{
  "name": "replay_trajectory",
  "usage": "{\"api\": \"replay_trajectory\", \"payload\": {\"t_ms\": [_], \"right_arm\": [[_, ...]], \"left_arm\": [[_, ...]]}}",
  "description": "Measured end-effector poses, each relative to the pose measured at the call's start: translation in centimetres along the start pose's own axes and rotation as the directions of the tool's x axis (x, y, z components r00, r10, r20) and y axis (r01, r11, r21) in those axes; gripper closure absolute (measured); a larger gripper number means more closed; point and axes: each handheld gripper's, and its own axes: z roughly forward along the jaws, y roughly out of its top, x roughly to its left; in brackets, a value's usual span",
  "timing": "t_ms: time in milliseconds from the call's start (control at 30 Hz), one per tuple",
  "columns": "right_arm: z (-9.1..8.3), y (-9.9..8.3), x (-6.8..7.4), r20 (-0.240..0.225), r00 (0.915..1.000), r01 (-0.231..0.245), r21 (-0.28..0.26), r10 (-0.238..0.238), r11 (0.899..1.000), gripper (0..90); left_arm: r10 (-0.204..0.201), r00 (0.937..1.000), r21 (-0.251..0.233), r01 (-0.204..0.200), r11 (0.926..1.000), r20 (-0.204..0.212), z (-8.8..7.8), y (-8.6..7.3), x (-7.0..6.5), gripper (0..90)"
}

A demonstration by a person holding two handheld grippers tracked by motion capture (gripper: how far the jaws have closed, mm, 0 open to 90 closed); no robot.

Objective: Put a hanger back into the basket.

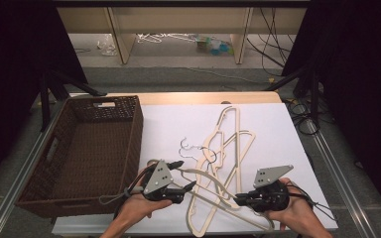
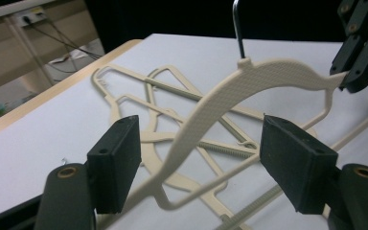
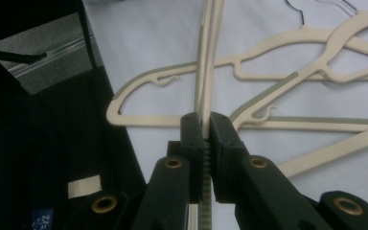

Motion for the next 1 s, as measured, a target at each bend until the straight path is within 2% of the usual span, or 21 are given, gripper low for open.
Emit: {"api": "replay_trajectory", "payload": {"t_ms": [33,67,233,333,500,567,600,633,700,767,867,933,1000], "right_arm": [[-0.1,-0.2,0.1,-0.002,1.0,0.008,-0.002,-0.008,1.0,85.7],[-0.4,-0.5,0.2,-0.003,0.9999,0.016,-0.002,-0.016,1.0,85.7],[-1.0,-0.6,0.4,-0.005,0.9995,0.032,-0.007,-0.032,0.999,85.6],[-1.1,-0.7,0.3,-0.007,0.9995,0.032,-0.004,-0.032,0.999,85.6],[-1.0,-0.8,0.2,-0.011,0.9991,0.041,-0.004,-0.041,0.999,85.5],[-1.0,-0.8,0.2,-0.016,0.9984,0.053,-0.003,-0.053,0.999,85.5],[-1.0,-0.8,0.1,-0.019,0.9976,0.066,0.006,-0.066,0.998,85.4],[-1.0,-0.9,0.1,-0.024,0.997,0.074,0.008,-0.074,0.997,85.4],[-1.1,-1.0,0.0,-0.028,0.9967,0.076,0.003,-0.076,0.997,85.4],[-1.4,-1.1,-0.3,-0.031,0.9954,0.09,-0.006,-0.09,0.996,85.2],[-1.7,-1.2,-0.5,-0.028,0.9948,0.098,-0.004,-0.098,0.995,84.7],[-2.1,-1.3,-0.6,-0.037,0.9942,0.101,-0.006,-0.101,0.995,84.4],[-2.4,-1.4,-0.6,-0.041,0.9926,0.114,-0.006,-0.115,0.993,84.3]], "left_arm": [[0.002,1.0,0.007,-0.002,1.0,0.001,0.3,0.1,0.0,31.0],[0.012,0.9995,0.018,-0.013,0.9998,0.029,0.7,0.3,0.1,36.1],[0.049,0.9941,0.061,-0.055,0.9966,0.097,2.1,0.6,-0.1,38.2],[0.071,0.9887,0.064,-0.08,0.9948,0.133,2.6,0.8,-0.2,44.2],[0.077,0.9819,0.065,-0.089,0.9939,0.173,3.1,0.8,-0.1,52.5],[0.093,0.9771,0.063,-0.107,0.9923,0.191,3.3,0.8,-0.1,56.4],[0.107,0.9749,0.064,-0.122,0.9905,0.195,3.3,0.9,-0.1,62.3],[0.1,0.9725,0.066,-0.116,0.991,0.21,3.2,1.0,-0.1,63.2],[0.13,0.9632,0.075,-0.152,0.9856,0.235,3.0,1.2,0.0,64.6],[0.141,0.9536,0.081,-0.168,0.9825,0.266,2.7,1.5,-0.1,69.8],[0.155,0.9391,0.075,-0.186,0.9798,0.307,2.4,2.0,-0.5,72.3],[0.16,0.9326,0.07,-0.193,0.9787,0.323,2.2,2.3,-0.7,73.5],[0.18,0.9206,0.077,-0.219,0.9726,0.347,2.0,2.6,-1.0,74.3]]}}
